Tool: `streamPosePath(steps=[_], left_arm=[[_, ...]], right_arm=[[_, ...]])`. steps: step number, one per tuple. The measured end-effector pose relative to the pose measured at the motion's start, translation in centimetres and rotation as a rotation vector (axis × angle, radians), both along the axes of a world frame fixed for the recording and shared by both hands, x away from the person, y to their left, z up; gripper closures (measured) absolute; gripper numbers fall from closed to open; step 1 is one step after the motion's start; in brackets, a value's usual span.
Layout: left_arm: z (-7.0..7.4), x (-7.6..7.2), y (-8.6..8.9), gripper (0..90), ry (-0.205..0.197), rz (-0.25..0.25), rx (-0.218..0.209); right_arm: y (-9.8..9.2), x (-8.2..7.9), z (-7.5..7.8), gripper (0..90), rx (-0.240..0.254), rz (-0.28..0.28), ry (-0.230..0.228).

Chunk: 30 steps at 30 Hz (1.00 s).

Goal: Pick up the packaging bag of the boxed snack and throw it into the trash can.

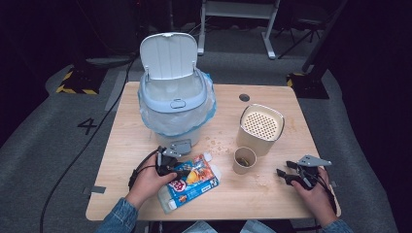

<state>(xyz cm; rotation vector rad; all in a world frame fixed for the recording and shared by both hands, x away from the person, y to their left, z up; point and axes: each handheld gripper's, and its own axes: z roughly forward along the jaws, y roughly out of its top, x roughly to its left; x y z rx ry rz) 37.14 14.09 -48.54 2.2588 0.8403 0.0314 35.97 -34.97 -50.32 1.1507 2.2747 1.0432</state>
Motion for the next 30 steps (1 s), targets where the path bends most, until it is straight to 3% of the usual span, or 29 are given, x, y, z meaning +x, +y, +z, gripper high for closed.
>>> streamPosePath(steps=[4, 7, 16, 21, 30], left_arm=[[0.7, -0.2, 0.0, 84.4, 0.01, -0.013, -0.011], [1.5, -0.4, 0.2, 87.6, -0.017, -0.015, -0.037], [5.7, -1.4, 1.1, 88.6, -0.165, 0.013, -0.161], [7.3, -1.4, 1.6, 88.6, -0.208, 0.035, -0.233], [9.6, -1.6, 1.8, 88.6, -0.273, 0.045, -0.277]], right_arm=[[0.0, 0.0, 0.0, 40.2, 0.0, 0.0, 0.0], [0.0, 0.0, 0.0, 40.2, 0.0, 0.0, 0.0], [0.0, 0.0, 0.0, 40.2, 0.0, 0.0, 0.0], [0.0, 0.0, 0.0, 40.2, -0.001, 0.0, 0.0], [0.0, 0.0, 0.0, 40.2, 0.0, 0.0, 0.0]])
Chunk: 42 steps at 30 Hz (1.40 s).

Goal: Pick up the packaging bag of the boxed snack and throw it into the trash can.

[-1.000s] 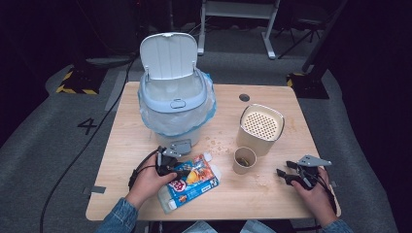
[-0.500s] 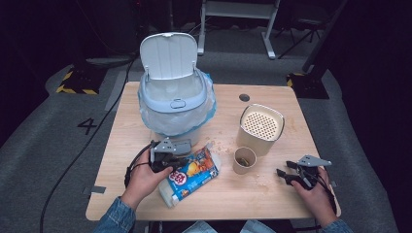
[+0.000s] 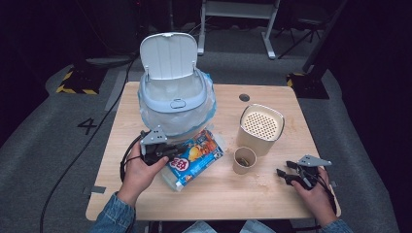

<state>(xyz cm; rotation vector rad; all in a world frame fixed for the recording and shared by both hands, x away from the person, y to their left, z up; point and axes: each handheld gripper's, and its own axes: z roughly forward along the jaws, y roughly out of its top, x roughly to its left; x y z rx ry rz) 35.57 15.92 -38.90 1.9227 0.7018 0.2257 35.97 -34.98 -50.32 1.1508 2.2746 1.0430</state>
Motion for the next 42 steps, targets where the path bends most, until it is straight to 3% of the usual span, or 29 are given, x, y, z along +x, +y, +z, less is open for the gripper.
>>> streamPosePath(steps=[15, 30, 42], left_arm=[[5.8, 0.2, 1.1, 88.5, -0.117, 0.065, -0.066], [11.0, 1.0, 0.8, 88.5, -0.194, 0.066, -0.072], [14.0, 1.6, 1.0, 88.7, -0.246, 0.128, -0.123]], right_arm=[[0.0, 0.0, 0.0, 40.2, -0.001, 0.0, 0.0], [0.0, 0.0, 0.0, 40.1, 0.0, -0.001, 0.0], [0.0, 0.0, 0.0, 40.1, 0.0, 0.0, 0.0]])
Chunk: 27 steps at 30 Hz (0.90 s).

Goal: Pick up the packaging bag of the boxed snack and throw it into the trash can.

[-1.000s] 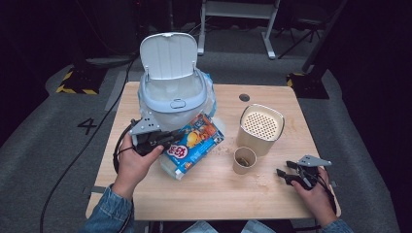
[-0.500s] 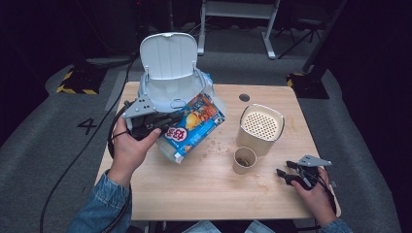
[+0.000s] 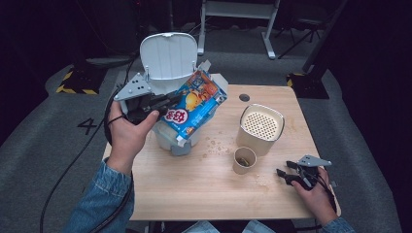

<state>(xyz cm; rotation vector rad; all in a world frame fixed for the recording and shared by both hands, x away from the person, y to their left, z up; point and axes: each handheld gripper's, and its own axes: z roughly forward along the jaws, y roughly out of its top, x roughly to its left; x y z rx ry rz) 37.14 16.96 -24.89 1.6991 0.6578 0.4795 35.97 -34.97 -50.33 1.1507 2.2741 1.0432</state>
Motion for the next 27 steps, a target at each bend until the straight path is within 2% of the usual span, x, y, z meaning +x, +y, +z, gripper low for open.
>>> streamPosePath(steps=[12, 18, 27], left_arm=[[2.7, 0.4, 0.3, 88.6, -0.045, 0.046, -0.045], [4.3, 0.9, 0.8, 88.6, -0.071, 0.086, -0.045], [5.7, 2.4, 1.1, 88.5, -0.1, 0.139, -0.094]], right_arm=[[0.0, 0.0, 0.0, 40.1, 0.001, 0.0, 0.001], [0.0, 0.0, 0.0, 40.1, 0.004, 0.002, 0.002], [0.0, 0.1, 0.0, 40.1, 0.004, 0.001, 0.003]])
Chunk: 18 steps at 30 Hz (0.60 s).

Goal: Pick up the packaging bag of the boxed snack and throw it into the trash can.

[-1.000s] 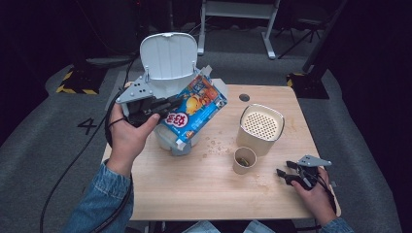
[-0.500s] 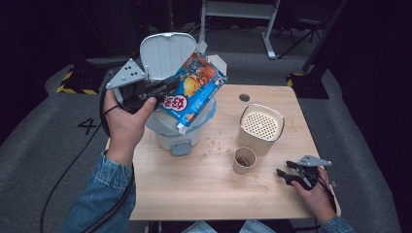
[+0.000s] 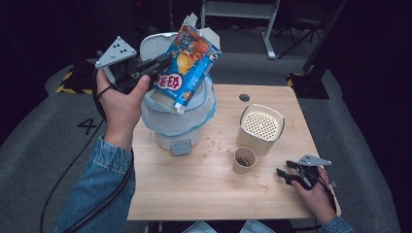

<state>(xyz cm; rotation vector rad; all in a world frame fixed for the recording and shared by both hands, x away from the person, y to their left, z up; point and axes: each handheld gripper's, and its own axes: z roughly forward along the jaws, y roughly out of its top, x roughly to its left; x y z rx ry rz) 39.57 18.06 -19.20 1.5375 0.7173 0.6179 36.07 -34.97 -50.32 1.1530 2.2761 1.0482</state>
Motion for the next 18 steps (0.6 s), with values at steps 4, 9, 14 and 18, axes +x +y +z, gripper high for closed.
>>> streamPosePath(steps=[4, 9, 14, 18], left_arm=[[0.4, 1.0, -0.1, 88.6, -0.007, 0.018, -0.008], [0.9, 2.1, -0.1, 88.4, -0.033, 0.009, -0.038], [1.1, 3.3, -0.1, 88.3, -0.05, 0.033, -0.029], [0.8, 4.4, -0.2, 88.4, -0.047, 0.052, -0.022]], right_arm=[[0.0, 0.0, 0.0, 40.1, 0.001, 0.0, 0.0], [0.0, 0.1, 0.0, 40.1, 0.001, 0.001, 0.002], [0.1, 0.2, 0.0, 40.1, 0.0, 0.002, 0.0], [0.1, 0.2, 0.0, 40.1, 0.0, 0.002, 0.0]])
